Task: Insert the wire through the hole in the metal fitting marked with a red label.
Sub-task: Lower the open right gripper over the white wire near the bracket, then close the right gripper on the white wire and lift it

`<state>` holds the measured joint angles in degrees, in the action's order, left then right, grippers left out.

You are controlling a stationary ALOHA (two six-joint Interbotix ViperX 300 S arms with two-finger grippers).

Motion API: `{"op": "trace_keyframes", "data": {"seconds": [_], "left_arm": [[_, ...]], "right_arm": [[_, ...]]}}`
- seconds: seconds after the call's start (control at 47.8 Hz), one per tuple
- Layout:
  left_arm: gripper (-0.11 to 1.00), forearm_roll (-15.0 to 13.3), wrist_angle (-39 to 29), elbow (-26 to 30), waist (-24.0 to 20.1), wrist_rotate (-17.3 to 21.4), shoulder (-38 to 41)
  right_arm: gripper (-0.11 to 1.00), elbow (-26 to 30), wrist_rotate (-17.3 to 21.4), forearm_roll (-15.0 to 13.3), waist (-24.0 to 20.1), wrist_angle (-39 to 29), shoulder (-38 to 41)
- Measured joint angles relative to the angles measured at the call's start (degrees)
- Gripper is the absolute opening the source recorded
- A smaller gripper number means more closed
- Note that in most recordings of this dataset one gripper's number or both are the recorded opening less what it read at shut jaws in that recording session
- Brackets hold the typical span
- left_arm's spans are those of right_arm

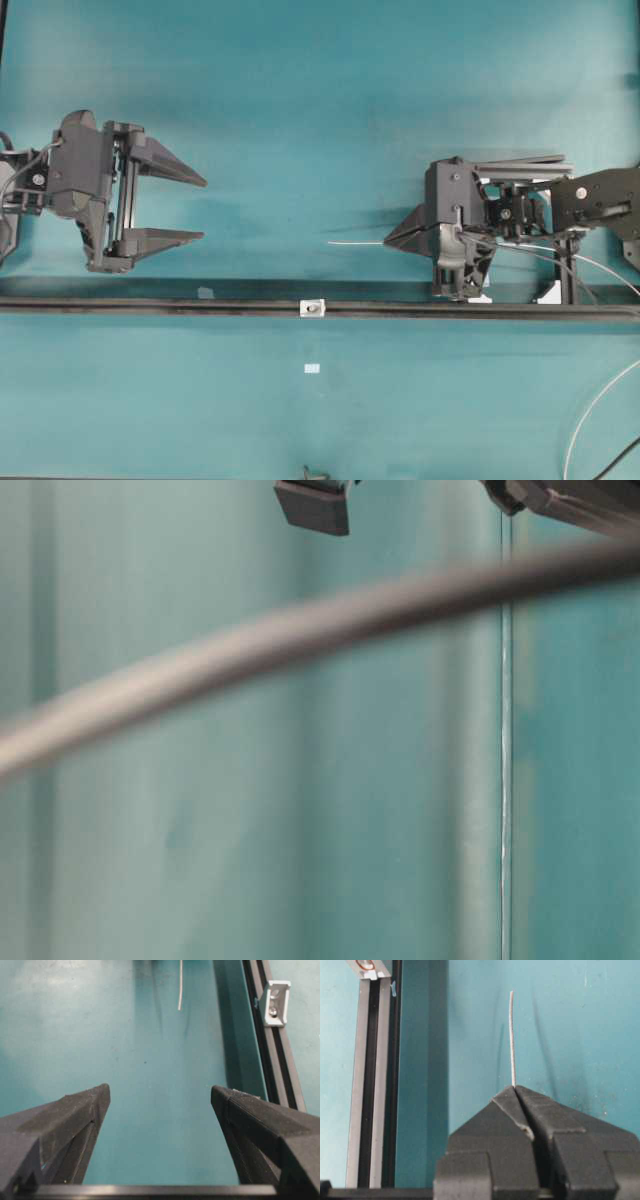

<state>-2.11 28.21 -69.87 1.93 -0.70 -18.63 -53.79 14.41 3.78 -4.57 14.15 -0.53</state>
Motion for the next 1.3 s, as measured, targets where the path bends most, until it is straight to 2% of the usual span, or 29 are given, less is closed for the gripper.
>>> {"op": "trace_keyframes", "data": {"seconds": [0.293, 0.858, 1.13, 1.297], "left_arm": [[0.65, 0.09, 0.0, 0.0, 0.0, 0.0, 0.0], [0.66, -0.09, -0.18, 1.85, 0.0, -0.09, -0.53], [0.66, -0.35, -0.18, 2.11, 0.0, -0.35, -1.41], [0.66, -0.79, -0.18, 2.02, 2.64, -2.46, -1.41]], "right_arm": [[-0.01, 0.0, -0.79, 0.0, 0.0, 0.18, -0.79], [-0.01, -0.79, -1.85, 0.0, 0.18, -4.13, -11.6], [-0.01, -2.46, -1.76, 0.09, 0.18, -3.25, -14.68], [-0.01, -3.25, -1.49, 1.67, -0.18, -2.29, -16.0]]}}
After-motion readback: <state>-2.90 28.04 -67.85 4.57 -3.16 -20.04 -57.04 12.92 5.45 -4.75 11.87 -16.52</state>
